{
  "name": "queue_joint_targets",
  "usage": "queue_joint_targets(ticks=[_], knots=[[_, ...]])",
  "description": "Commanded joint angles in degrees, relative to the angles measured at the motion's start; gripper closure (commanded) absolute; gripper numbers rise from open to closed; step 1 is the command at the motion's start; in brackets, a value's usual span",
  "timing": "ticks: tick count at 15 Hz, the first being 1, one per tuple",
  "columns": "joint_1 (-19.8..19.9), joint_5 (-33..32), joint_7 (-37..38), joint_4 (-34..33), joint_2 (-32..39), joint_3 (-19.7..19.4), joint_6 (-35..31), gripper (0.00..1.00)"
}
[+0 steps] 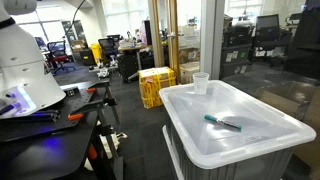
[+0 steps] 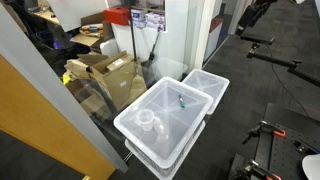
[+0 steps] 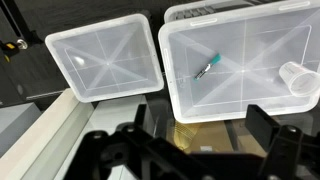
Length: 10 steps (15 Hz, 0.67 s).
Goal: Put the marker in the cup
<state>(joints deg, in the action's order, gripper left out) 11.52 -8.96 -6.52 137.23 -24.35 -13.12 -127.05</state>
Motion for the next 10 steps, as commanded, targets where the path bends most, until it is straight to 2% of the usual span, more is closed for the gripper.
queue_joint_targets(ticks=[1, 8, 10], knots=[[0.4, 0.2, -0.2, -0.1, 0.1, 0.3, 0.1, 0.0], [0.3, 0.2, -0.2, -0.1, 0.2, 0.4, 0.0, 0.0], [0.3, 0.2, 0.3, 0.6, 0.4, 0.4, -2.7, 0.0]])
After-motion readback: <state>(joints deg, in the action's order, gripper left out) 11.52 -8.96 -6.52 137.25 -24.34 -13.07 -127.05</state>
